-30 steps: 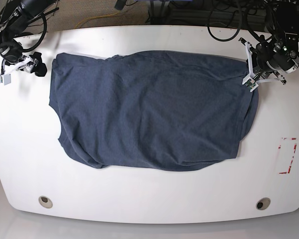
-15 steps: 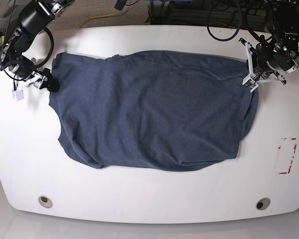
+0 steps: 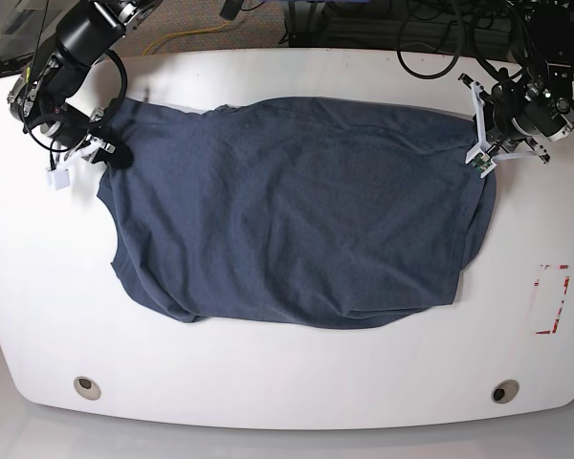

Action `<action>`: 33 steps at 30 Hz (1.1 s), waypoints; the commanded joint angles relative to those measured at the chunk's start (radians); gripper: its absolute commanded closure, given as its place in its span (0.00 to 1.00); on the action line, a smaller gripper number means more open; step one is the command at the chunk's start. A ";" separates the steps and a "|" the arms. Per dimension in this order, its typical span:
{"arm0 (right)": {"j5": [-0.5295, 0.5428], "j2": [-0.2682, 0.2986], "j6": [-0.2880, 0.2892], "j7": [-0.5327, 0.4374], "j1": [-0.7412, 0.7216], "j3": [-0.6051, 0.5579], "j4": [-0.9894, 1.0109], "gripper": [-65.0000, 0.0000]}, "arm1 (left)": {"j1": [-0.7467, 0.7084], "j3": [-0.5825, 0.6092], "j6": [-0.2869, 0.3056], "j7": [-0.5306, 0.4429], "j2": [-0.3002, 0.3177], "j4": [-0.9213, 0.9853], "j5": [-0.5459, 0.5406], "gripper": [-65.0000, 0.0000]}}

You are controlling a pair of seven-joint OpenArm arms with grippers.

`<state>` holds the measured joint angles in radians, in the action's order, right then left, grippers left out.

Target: Fold the T-shirt properly

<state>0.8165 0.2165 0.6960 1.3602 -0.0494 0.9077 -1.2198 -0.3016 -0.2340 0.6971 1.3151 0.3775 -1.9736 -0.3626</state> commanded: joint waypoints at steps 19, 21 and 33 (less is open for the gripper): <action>0.022 0.071 0.002 -0.012 0.067 -0.029 -0.486 1.00 | 0.164 -0.028 0.001 -0.082 -0.102 -0.022 -0.011 1.00; 0.017 0.093 0.002 -0.012 0.038 -0.049 -0.475 1.00 | 0.201 -0.023 0.001 -0.082 -0.128 -0.020 -0.011 1.00; -0.133 0.180 0.002 -0.012 -0.238 -0.187 -0.404 1.00 | 0.454 -0.029 0.001 0.002 -0.283 -0.017 -0.002 1.00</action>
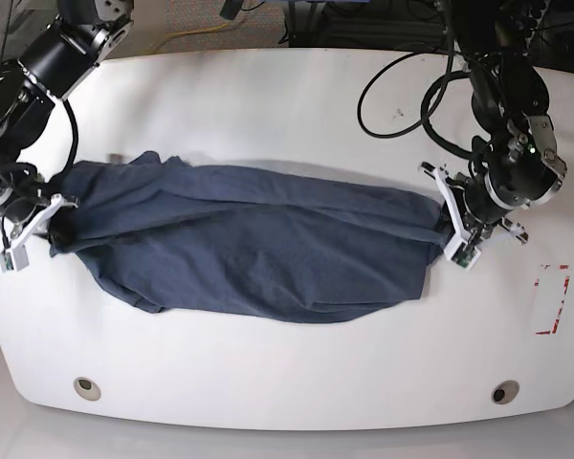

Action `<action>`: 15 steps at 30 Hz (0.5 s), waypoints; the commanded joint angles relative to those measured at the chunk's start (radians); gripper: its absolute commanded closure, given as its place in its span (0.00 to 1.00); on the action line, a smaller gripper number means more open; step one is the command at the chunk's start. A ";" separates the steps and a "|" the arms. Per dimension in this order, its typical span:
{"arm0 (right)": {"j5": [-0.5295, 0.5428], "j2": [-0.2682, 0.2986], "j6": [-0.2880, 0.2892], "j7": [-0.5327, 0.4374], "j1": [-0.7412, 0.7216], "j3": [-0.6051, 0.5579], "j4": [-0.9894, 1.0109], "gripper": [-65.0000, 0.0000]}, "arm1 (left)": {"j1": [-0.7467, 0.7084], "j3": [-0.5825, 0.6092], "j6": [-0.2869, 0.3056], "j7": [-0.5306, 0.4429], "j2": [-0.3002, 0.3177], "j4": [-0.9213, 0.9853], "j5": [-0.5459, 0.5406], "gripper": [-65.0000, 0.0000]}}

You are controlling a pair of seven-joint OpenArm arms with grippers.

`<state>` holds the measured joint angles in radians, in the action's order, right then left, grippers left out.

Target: Fold the T-shirt properly

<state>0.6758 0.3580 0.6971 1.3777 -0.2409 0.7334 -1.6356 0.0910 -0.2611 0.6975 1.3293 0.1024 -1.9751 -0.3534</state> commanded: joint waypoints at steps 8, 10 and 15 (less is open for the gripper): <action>-0.028 0.146 0.001 -0.071 -0.334 -0.171 0.194 1.00 | 0.332 -0.030 0.001 -0.001 -0.014 0.006 -0.008 1.00; -0.024 0.174 0.001 -0.079 -0.417 -0.225 0.235 1.00 | 0.396 -0.030 0.001 -0.001 0.009 0.012 -0.008 1.00; -0.026 0.212 0.001 -0.079 -0.610 -0.328 0.289 1.00 | 0.560 -0.028 0.001 -0.001 0.101 0.023 -0.016 1.00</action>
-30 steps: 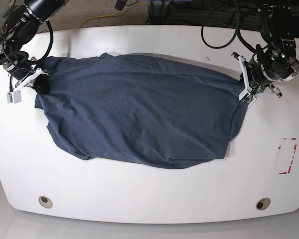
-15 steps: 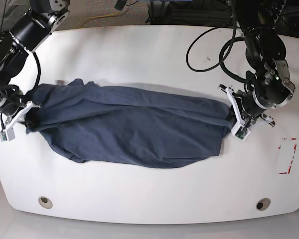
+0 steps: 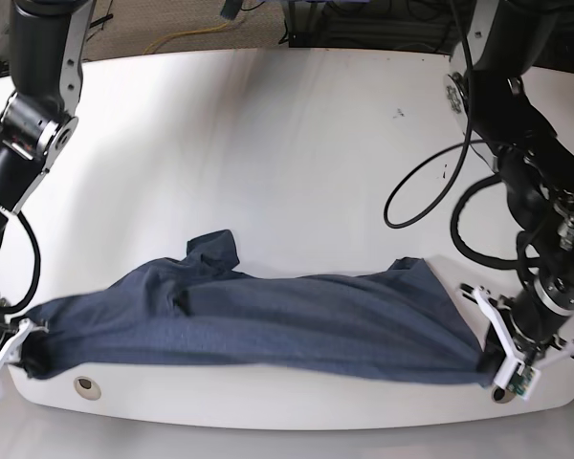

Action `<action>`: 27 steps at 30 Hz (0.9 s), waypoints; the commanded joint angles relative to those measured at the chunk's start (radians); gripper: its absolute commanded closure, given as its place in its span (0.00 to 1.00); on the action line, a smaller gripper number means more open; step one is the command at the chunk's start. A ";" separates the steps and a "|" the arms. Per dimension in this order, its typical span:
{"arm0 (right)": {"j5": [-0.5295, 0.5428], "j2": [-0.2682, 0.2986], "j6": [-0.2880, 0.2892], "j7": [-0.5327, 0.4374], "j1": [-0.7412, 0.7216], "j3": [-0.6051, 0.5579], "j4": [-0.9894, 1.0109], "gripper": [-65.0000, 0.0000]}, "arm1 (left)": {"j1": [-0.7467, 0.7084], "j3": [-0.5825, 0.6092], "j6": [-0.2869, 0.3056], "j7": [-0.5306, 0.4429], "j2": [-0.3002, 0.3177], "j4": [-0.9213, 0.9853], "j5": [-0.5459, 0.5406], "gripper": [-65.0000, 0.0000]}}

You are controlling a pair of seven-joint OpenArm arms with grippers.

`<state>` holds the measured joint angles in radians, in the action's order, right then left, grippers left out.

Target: Fold the T-shirt properly

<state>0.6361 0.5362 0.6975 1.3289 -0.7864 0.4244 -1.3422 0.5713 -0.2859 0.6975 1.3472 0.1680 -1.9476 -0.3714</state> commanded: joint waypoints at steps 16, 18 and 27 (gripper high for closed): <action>0.020 0.115 0.001 0.021 -0.278 -0.146 0.010 1.00 | 0.327 0.080 0.001 0.007 0.179 0.047 -0.002 1.00; 0.061 0.115 0.001 0.024 -0.193 -0.091 -0.012 1.00 | 0.263 0.083 0.001 0.007 0.175 0.017 -0.002 1.00; 0.238 0.081 0.001 0.025 0.230 0.123 -0.013 1.00 | -0.007 0.123 0.001 0.036 0.153 -0.051 -0.002 1.00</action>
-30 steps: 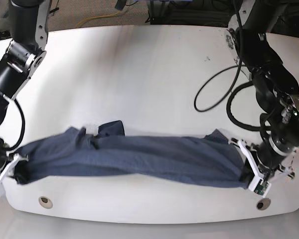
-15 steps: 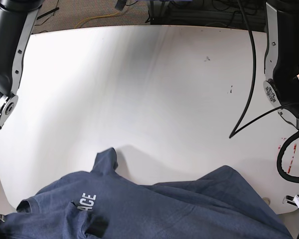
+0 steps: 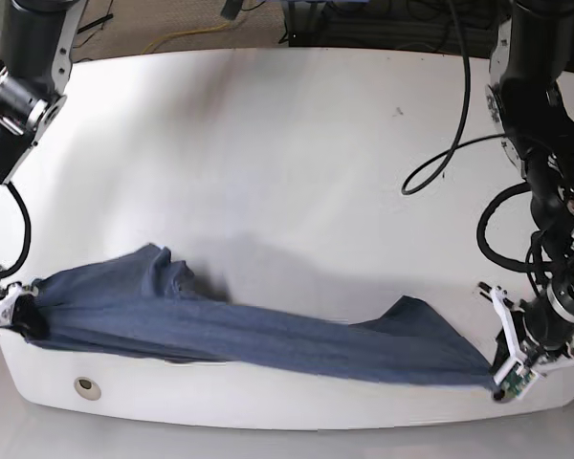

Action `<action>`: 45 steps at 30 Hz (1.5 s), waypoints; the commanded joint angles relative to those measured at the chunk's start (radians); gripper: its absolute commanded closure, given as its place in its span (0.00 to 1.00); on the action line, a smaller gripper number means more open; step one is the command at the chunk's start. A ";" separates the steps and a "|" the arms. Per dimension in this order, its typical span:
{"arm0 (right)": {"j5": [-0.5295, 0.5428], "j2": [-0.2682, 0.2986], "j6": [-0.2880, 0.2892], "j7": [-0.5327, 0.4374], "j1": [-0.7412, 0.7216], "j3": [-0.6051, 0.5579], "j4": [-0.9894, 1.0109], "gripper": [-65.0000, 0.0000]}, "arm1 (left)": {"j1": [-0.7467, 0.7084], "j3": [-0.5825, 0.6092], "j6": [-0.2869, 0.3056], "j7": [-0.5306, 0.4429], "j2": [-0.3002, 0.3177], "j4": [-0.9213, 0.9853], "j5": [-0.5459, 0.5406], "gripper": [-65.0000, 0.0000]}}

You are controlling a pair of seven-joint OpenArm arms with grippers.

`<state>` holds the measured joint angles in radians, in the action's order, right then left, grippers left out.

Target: Fold the T-shirt properly

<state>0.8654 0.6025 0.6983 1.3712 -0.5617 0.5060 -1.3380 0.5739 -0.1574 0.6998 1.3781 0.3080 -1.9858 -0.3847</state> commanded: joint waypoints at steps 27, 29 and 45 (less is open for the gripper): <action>0.015 -0.146 0.000 -0.019 0.582 0.228 -0.018 1.00 | -0.773 -0.113 -0.002 -0.009 0.049 0.024 0.020 1.00; 0.015 -0.163 0.000 -0.020 0.599 0.228 -0.018 1.00 | -0.799 -0.115 -0.002 -0.018 0.049 0.035 0.020 1.00; 0.015 -0.197 0.000 -0.022 0.653 0.228 -0.018 1.00 | -0.880 -0.219 -0.002 -0.145 0.070 0.167 0.014 1.00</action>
<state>0.8692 0.3794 0.6964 1.3651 0.1005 0.7269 -1.3388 -0.3080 -0.3573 0.7002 1.2320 0.3580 -1.8069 -0.3866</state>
